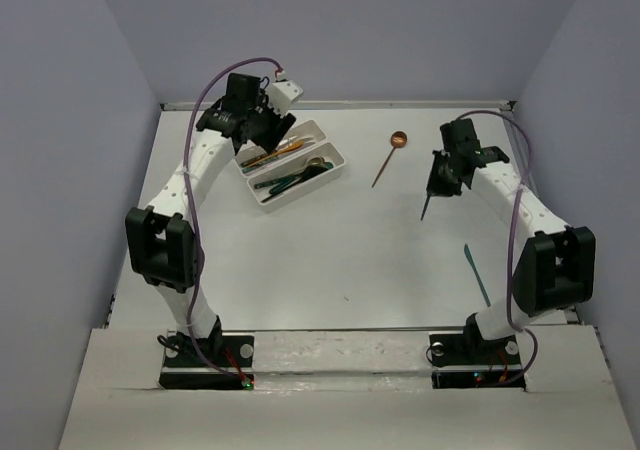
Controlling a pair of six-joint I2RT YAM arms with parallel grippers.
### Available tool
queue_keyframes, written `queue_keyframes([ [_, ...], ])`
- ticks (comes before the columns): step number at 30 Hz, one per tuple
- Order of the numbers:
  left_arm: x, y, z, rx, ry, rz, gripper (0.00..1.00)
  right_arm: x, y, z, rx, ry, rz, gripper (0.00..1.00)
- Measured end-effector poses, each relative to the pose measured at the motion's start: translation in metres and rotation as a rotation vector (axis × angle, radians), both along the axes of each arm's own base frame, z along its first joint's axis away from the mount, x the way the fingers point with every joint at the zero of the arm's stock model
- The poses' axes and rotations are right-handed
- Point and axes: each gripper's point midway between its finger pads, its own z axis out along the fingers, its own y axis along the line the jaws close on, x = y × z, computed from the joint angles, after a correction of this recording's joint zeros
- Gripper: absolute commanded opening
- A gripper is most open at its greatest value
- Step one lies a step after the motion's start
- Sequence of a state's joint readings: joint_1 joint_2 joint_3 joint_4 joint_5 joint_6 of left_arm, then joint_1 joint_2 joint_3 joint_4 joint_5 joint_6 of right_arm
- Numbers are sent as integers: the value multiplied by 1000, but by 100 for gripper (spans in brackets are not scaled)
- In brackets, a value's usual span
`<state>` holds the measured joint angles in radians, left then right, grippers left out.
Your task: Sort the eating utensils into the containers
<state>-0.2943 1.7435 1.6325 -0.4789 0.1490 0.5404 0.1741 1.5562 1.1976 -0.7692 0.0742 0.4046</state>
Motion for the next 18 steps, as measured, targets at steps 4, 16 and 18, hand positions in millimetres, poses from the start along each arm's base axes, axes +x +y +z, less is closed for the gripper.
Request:
queue_keyframes([
  [4, -5, -36, 56, -116, -52, -107, 68, 58, 38, 85, 73, -281, 62, 0],
  [16, -98, -174, 99, -469, 136, -533, 82, 112, 183, 220, 394, -622, 303, 0],
  [18, -98, -179, 95, -496, 171, -528, 83, 110, 190, 217, 416, -605, 310, 0],
])
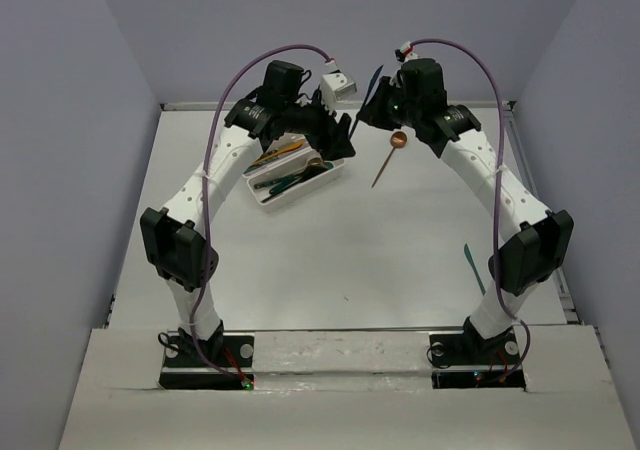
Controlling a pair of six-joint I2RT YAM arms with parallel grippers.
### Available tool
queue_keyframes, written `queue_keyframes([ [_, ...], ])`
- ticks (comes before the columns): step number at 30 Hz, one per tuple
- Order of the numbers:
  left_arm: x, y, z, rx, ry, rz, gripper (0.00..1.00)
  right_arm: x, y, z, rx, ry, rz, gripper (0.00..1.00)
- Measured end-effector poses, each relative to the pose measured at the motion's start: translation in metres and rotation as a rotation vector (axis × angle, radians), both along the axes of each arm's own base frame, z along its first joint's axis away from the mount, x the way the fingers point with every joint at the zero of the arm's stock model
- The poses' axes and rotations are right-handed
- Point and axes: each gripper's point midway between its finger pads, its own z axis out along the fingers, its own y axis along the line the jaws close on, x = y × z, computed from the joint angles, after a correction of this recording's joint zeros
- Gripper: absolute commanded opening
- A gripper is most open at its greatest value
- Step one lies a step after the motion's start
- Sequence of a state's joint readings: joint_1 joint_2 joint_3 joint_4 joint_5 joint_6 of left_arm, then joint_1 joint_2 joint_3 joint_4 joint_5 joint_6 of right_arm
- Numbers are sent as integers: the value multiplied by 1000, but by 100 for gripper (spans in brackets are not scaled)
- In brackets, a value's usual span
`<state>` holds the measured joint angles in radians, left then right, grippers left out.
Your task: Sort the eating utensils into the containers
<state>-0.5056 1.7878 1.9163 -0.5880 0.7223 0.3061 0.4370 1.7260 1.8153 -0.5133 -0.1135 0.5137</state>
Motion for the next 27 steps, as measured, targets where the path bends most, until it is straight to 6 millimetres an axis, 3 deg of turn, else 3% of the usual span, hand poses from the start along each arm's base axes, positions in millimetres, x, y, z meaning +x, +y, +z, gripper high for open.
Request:
queue_keyframes([
  [7, 20, -1, -24, 33, 44, 71, 82, -5, 15, 5, 57, 10, 33, 0],
  [13, 41, 4, -32, 77, 15, 156, 76, -13, 27, 5, 83, 25, 70, 0],
  [19, 52, 2, -28, 64, -15, 184, 39, -18, 39, 6, 108, 35, 108, 0],
  [23, 54, 2, -27, 58, -15, 189, 0, -16, 43, 3, 121, 42, 110, 0],
  [27, 57, 6, -27, 38, 7, 196, 0, -14, 44, 2, 131, 47, 104, 0],
])
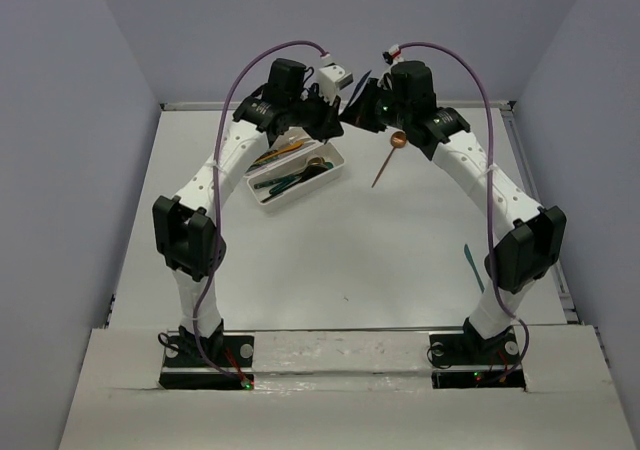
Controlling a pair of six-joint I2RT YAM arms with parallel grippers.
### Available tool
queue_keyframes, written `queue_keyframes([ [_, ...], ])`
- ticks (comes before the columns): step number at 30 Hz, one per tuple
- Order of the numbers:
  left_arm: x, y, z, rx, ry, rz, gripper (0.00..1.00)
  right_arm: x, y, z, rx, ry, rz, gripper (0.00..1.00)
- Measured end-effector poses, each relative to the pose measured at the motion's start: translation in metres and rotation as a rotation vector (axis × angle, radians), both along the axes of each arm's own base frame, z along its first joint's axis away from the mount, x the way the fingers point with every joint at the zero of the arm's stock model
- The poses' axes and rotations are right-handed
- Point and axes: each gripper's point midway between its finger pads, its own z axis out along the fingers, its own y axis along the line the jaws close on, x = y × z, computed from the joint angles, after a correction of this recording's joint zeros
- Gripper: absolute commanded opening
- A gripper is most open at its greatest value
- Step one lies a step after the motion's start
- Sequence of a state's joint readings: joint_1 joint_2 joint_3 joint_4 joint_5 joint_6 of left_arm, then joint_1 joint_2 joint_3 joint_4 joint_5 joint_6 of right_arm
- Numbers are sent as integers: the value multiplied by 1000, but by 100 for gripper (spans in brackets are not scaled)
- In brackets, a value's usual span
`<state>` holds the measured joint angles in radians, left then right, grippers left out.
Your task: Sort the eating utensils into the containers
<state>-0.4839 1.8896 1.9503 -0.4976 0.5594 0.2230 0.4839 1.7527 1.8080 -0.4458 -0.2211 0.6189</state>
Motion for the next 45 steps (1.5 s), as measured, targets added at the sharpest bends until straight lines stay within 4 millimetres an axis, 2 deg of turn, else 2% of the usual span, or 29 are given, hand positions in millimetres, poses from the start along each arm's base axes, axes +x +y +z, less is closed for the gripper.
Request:
queue_keyframes([
  [2, 2, 3, -1, -5, 8, 4, 0, 1, 2, -1, 5, 1, 1, 0],
  [3, 2, 5, -3, -8, 15, 5, 0, 2, 3, -3, 7, 5, 6, 26],
  [5, 5, 11, -9, -8, 33, 8, 0, 5, 6, -10, 12, 18, 15, 52],
  [6, 7, 15, -12, -2, 39, 11, 0, 7, 7, -14, 9, 20, 18, 57],
  [8, 26, 36, -23, 44, 16, 74, 0, 7, 2, -28, -12, 59, 19, 66],
  [10, 53, 66, -35, 113, -36, 162, 0, 6, -8, -43, -37, 100, 2, 70],
  [12, 76, 105, -58, 214, -74, 254, 0, 6, -24, -58, -72, 131, -27, 75],
  [14, 90, 144, -85, 328, -91, 325, 0, 3, -44, -68, -110, 161, -54, 75],
  [16, 95, 165, -107, 417, -97, 346, 0, 0, -65, -73, -154, 184, -72, 75],
  [17, 97, 174, -121, 465, -90, 349, 0, -1, -83, -74, -180, 193, -90, 75],
  [20, 106, 187, -154, 573, -83, 328, 0, -5, -135, -84, -291, 254, -166, 76],
  [22, 109, 195, -178, 649, -76, 296, 0, -14, -181, -102, -438, 323, -247, 77],
  [25, 109, 201, -198, 720, -72, 250, 0, -35, -219, -122, -606, 411, -291, 78],
  [27, 110, 205, -204, 759, -85, 221, 0, -48, -236, -136, -700, 462, -298, 80],
  [28, 111, 206, -205, 774, -94, 210, 10, -55, -244, -143, -736, 489, -296, 80],
  [29, 112, 207, -204, 780, -99, 206, 10, -59, -247, -146, -756, 503, -294, 81],
  [30, 113, 208, -203, 792, -109, 198, 19, -66, -257, -154, -795, 536, -297, 81],
  [32, 119, 208, -200, 803, -126, 190, 26, -74, -272, -161, -830, 575, -308, 81],
  [34, 124, 208, -200, 812, -138, 183, 29, -80, -293, -168, -862, 613, -332, 82],
  [37, 122, 209, -205, 827, -131, 163, 33, -88, -312, -179, -904, 650, -326, 82],
  [40, 121, 209, -207, 838, -138, 144, 41, -102, -315, -195, -952, 663, -238, 84],
  [41, 120, 209, -208, 842, -138, 139, 47, -106, -315, -200, -964, 663, -207, 84],
  [45, 114, 210, -215, 851, -119, 118, 48, -129, -318, -221, -1027, 665, -85, 83],
])
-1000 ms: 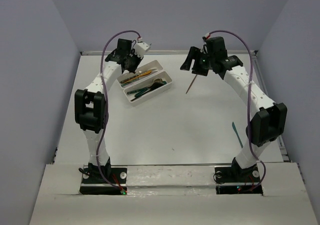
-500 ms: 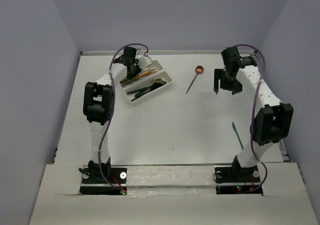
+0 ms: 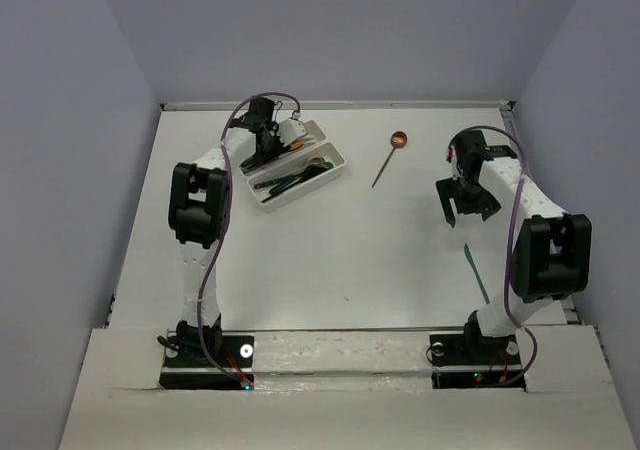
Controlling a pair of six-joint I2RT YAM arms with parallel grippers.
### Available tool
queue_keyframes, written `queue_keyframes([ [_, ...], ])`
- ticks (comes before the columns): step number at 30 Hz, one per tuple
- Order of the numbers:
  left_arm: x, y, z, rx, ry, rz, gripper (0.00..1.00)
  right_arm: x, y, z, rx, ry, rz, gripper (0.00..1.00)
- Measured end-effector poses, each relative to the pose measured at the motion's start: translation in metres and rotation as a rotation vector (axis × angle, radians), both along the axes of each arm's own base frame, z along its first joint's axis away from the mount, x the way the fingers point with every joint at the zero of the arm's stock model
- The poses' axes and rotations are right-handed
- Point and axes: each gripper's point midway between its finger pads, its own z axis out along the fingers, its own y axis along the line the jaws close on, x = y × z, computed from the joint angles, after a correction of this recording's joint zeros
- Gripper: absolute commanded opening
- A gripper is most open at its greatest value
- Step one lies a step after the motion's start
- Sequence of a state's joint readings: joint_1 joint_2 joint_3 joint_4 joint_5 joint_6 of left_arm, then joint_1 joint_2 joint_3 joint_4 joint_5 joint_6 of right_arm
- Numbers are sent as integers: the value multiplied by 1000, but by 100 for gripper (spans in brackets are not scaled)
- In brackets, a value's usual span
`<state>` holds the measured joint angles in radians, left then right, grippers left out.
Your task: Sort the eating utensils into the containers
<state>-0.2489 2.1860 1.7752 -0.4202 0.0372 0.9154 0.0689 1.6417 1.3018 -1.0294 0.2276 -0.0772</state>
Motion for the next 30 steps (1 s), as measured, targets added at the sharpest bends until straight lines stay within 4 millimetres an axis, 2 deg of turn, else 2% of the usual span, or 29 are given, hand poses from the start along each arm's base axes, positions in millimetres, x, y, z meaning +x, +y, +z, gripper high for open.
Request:
queue_keyframes([
  [5, -7, -4, 3, -40, 38, 23, 49, -19, -1, -11, 6, 5, 113, 87],
  [6, -7, -8, 9, -68, 44, 40, 49, -40, -3, -19, 3, 17, 164, 87],
  [7, -5, -10, 15, -87, 40, 53, 49, -48, -3, -22, 6, 32, 178, 87],
  [11, 2, -20, 38, -168, 9, 96, 49, -67, -4, -38, 13, 76, 215, 86],
  [18, 3, -25, 49, -236, 0, 159, 49, -98, -13, -78, -10, 251, 273, 83],
  [20, 4, -25, 52, -244, -4, 168, 49, -102, -17, -85, -10, 278, 271, 77],
  [21, 5, -26, 55, -249, -9, 171, 49, -105, -20, -87, 0, 289, 260, 56],
  [24, 10, -25, 64, -265, -28, 184, 49, -108, -30, -90, 2, 304, 237, 34],
  [30, 18, -16, 75, -280, -57, 215, 49, -116, -45, -96, -45, 418, 225, 7],
])
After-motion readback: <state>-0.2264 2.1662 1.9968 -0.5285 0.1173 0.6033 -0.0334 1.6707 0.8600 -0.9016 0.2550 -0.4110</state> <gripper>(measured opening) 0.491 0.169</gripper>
